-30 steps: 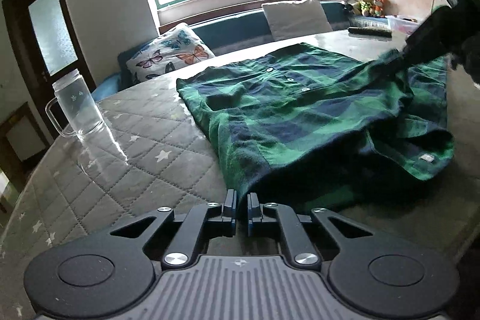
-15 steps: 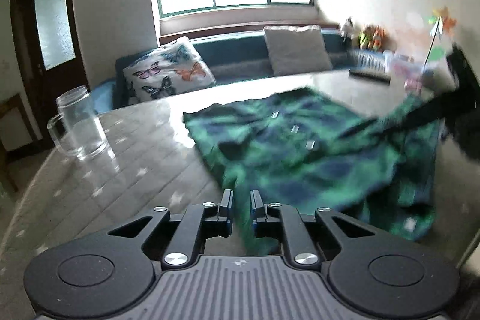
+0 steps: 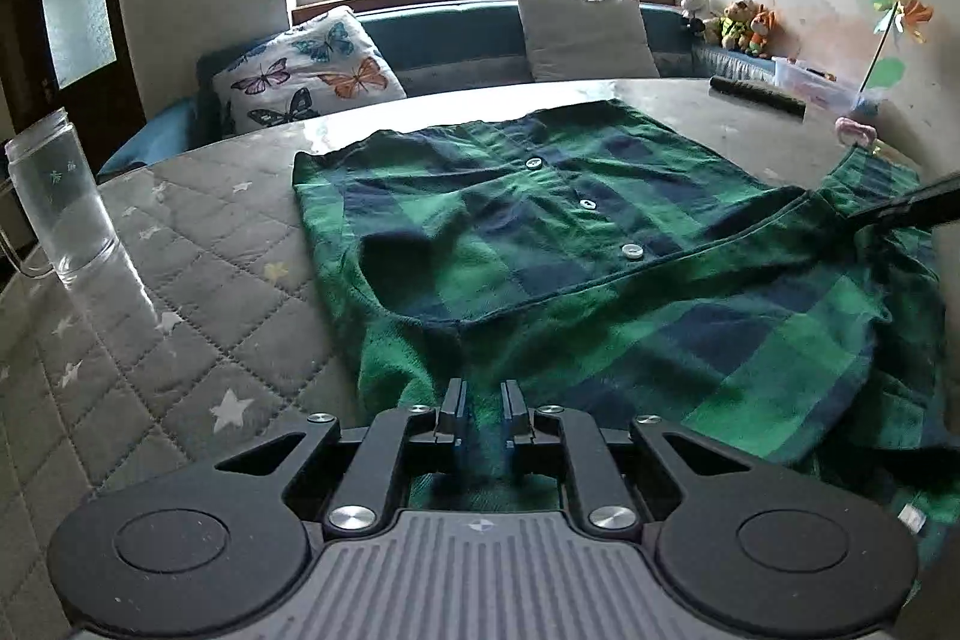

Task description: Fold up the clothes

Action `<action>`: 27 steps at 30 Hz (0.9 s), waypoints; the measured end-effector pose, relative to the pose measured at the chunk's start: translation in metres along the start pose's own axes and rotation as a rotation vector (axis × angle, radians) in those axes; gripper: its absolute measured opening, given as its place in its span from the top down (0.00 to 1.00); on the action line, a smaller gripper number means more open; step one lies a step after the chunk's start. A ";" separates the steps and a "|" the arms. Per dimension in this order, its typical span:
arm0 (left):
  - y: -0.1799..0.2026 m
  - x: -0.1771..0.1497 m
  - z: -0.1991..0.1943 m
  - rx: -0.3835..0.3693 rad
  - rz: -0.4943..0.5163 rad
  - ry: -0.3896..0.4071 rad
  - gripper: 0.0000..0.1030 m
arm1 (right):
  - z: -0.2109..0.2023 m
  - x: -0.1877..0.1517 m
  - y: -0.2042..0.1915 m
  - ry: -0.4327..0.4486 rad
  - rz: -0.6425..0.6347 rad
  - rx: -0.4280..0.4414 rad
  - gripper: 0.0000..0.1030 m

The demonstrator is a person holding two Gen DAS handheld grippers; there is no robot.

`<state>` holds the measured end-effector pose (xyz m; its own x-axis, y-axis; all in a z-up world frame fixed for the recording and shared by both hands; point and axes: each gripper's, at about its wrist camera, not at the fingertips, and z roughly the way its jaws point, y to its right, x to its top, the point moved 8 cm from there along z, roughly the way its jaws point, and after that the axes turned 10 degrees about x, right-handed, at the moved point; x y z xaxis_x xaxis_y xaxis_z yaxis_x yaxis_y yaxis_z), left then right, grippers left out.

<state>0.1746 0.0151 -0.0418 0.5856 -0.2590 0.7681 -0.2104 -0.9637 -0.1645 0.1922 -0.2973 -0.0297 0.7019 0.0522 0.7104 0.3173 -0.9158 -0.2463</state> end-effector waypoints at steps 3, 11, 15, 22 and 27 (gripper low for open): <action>0.000 -0.001 -0.002 0.000 -0.009 0.006 0.86 | -0.014 0.005 -0.005 0.029 -0.032 0.005 0.85; 0.003 -0.007 -0.006 0.022 0.014 0.036 0.73 | 0.000 -0.030 -0.038 -0.068 -0.111 0.095 0.80; 0.009 -0.006 -0.020 0.030 0.043 0.064 0.71 | -0.008 -0.041 -0.041 -0.077 -0.179 0.070 0.79; 0.048 -0.002 -0.046 -0.060 0.111 0.130 0.70 | -0.012 -0.029 -0.073 -0.031 -0.245 0.120 0.65; 0.068 -0.023 -0.046 -0.067 0.198 0.122 0.70 | 0.004 -0.039 -0.083 -0.057 -0.253 0.140 0.62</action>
<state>0.1106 -0.0412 -0.0424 0.4292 -0.4290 0.7948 -0.3658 -0.8872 -0.2813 0.1407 -0.2215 -0.0399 0.6229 0.2974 0.7236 0.5687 -0.8073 -0.1578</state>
